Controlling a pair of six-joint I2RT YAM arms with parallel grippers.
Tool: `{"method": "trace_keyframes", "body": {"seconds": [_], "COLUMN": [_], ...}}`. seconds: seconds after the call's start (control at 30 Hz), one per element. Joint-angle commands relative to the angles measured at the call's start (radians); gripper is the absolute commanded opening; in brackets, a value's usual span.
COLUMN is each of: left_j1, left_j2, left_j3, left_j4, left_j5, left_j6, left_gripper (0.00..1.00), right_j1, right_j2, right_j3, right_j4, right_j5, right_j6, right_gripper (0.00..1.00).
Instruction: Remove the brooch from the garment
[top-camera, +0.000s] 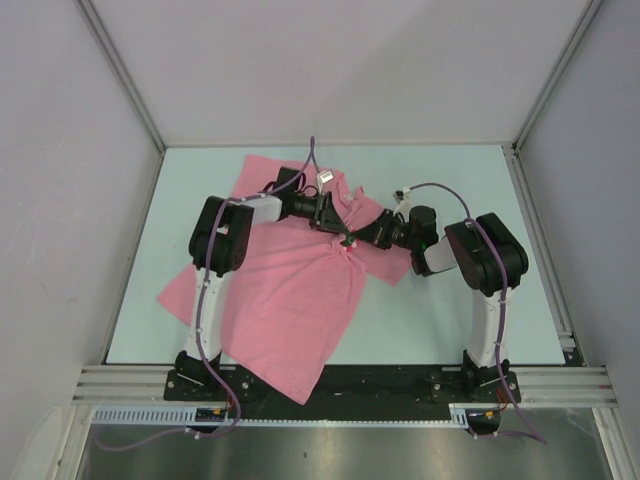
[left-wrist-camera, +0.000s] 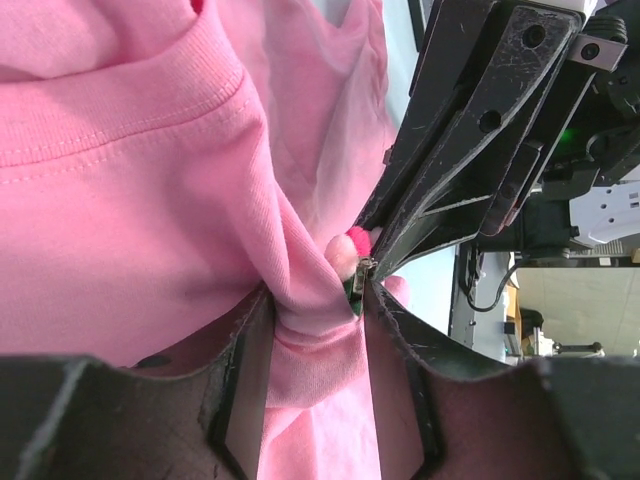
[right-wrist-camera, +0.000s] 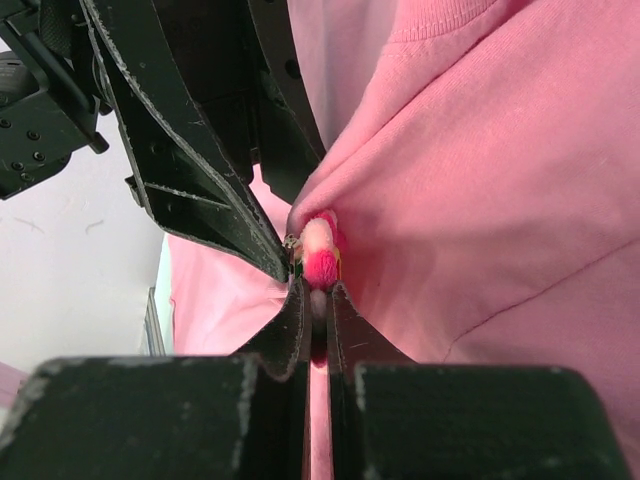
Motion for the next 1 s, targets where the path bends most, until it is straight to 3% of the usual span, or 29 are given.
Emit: {"method": "trace_keyframes", "body": {"seconds": [0.0, 0.47, 0.6, 0.77, 0.87, 0.97], "left_j1": [-0.017, -0.035, -0.019, 0.021, 0.026, 0.024], "left_j2": [0.015, 0.023, -0.004, -0.118, -0.178, -0.221], "left_j3": [0.02, 0.027, 0.04, 0.024, 0.009, -0.061], "left_j4": [-0.015, 0.005, -0.039, -0.087, -0.148, -0.18], "left_j5": [0.024, 0.03, 0.014, -0.058, -0.129, -0.287], "left_j6": [0.031, 0.01, 0.01, -0.022, -0.033, -0.074], "left_gripper": [0.43, 0.33, 0.49, 0.6, 0.6, 0.45], "right_j1": [0.011, 0.021, 0.02, 0.017, 0.014, 0.008], "right_j2": [-0.002, 0.008, -0.005, -0.027, -0.036, -0.035], "right_j3": [0.026, 0.058, 0.058, 0.058, 0.058, 0.058], "right_j4": [0.04, -0.026, -0.062, -0.124, -0.151, -0.156], "right_j5": [-0.015, 0.003, 0.02, 0.043, 0.06, 0.068], "right_j6": [-0.018, -0.04, -0.046, -0.046, -0.043, -0.037], "right_gripper": [0.0, 0.0, 0.0, 0.0, 0.0, 0.0]}}
